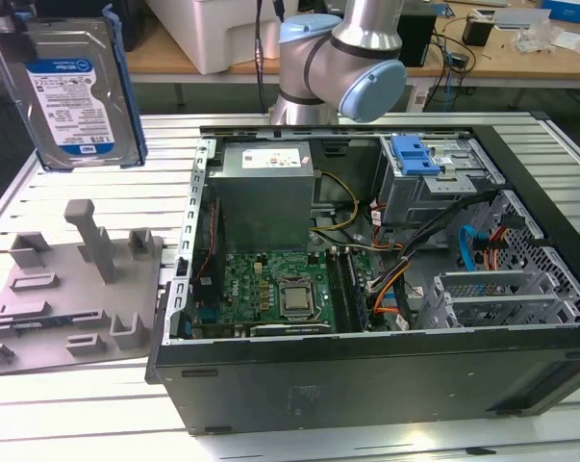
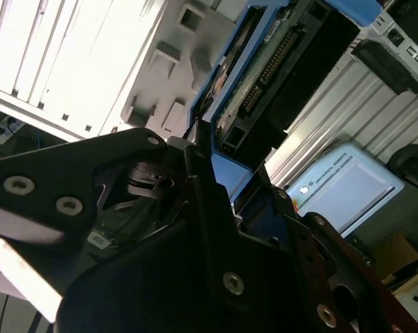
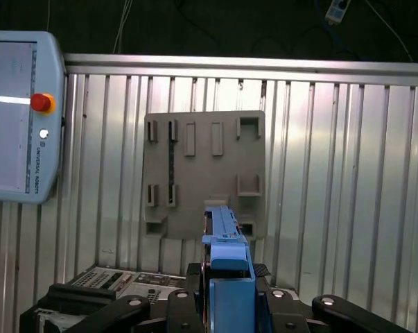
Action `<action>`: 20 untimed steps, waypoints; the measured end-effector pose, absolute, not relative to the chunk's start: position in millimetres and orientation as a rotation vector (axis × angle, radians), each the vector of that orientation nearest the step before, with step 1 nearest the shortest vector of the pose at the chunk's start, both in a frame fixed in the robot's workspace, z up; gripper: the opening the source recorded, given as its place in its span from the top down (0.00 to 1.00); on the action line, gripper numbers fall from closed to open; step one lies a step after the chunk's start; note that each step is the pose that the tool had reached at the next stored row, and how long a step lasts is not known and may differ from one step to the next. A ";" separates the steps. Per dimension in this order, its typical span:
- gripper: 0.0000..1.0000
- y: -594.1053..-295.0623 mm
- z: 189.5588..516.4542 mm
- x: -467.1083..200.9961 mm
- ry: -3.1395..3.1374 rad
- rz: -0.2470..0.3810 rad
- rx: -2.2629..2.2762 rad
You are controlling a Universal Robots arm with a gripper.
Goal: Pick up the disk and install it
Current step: 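Pick up the disk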
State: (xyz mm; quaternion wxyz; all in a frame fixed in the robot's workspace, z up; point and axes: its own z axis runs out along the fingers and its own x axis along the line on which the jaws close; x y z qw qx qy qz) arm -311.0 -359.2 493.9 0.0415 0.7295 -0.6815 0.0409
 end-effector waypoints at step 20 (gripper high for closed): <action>0.64 -393.3 503.8 -213.4 -2.092 0.109 2.244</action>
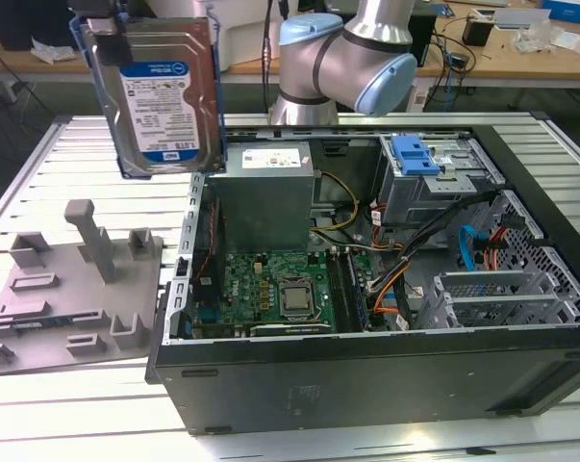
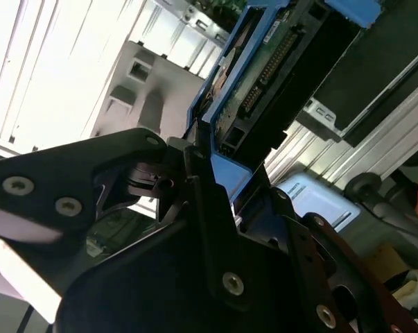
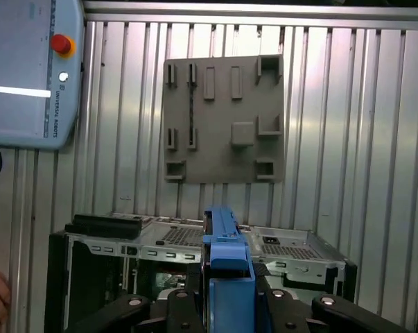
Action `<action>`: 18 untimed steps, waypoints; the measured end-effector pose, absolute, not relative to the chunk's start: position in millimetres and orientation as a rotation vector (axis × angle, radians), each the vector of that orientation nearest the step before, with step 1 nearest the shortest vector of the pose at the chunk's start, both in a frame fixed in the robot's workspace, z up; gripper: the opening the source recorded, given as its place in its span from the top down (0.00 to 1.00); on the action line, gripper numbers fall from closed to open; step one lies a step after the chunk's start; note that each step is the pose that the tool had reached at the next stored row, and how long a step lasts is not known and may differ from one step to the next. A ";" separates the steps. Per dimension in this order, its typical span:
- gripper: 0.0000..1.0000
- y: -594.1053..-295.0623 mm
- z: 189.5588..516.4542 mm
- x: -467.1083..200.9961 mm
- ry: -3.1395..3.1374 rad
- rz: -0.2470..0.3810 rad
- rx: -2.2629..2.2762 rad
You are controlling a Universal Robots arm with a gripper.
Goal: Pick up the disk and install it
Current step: 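Pick up the disk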
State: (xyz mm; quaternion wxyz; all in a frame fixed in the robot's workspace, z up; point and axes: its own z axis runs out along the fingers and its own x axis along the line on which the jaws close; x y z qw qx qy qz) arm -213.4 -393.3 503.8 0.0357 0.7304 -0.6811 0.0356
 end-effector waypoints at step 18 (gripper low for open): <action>0.64 -438.5 509.0 -106.3 -2.097 0.101 2.249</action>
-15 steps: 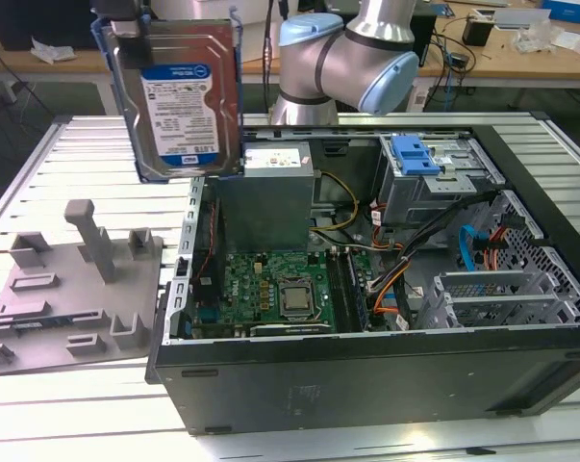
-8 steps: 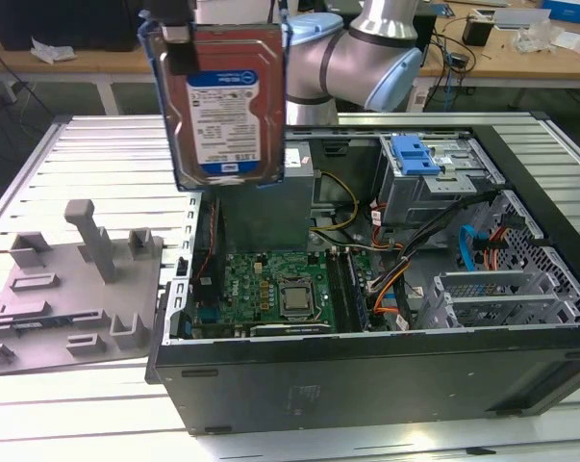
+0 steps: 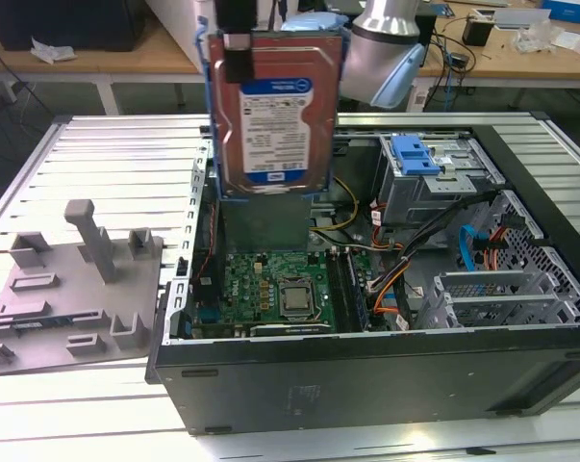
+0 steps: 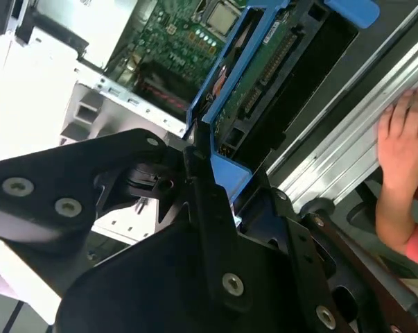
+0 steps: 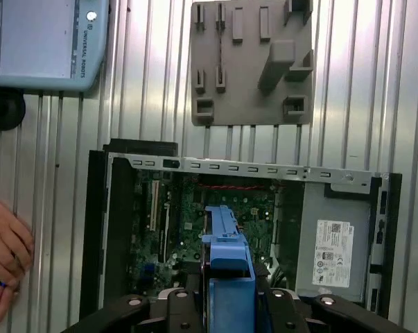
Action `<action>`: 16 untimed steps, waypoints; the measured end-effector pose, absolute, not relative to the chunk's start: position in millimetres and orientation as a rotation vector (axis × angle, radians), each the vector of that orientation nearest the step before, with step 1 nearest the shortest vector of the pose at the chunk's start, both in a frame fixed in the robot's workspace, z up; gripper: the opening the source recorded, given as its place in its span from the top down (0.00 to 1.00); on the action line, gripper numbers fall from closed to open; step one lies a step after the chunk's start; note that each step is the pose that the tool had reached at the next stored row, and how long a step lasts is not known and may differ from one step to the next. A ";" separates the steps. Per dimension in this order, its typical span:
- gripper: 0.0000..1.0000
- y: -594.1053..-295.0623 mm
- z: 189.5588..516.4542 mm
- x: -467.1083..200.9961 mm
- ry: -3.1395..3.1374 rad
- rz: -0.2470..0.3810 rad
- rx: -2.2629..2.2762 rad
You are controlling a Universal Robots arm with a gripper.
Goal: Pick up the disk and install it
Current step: 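Pick up the disk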
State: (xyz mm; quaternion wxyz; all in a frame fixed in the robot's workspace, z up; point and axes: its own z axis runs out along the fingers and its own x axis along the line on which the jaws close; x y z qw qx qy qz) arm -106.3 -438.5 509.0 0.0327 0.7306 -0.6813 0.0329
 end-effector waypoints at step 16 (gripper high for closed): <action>0.64 -462.4 509.7 -36.6 -2.101 0.093 2.252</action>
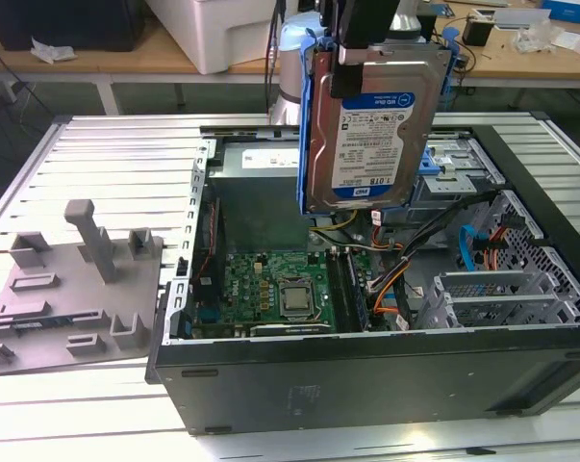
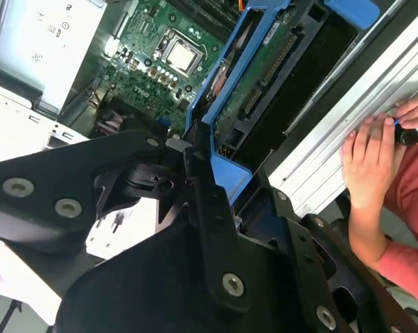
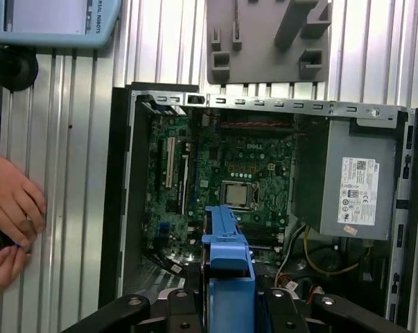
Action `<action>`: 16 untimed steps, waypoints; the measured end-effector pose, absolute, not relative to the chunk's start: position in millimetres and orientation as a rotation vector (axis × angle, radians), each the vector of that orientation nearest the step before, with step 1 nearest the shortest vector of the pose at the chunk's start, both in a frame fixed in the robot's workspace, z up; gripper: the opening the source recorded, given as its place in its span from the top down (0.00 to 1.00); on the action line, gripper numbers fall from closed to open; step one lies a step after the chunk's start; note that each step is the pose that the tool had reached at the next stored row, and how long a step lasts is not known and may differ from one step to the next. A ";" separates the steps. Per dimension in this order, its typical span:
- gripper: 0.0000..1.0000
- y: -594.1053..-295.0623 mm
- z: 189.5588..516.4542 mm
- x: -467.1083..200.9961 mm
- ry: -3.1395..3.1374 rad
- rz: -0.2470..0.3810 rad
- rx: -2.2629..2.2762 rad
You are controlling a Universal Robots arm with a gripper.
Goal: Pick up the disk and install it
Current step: 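Pick up the disk, then insert the disk into the insertion slot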
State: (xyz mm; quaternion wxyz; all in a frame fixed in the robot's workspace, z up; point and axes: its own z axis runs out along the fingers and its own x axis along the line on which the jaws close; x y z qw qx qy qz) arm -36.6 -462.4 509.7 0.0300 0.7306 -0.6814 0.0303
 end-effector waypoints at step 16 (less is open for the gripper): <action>0.64 -462.5 509.8 -35.9 -2.101 0.093 2.253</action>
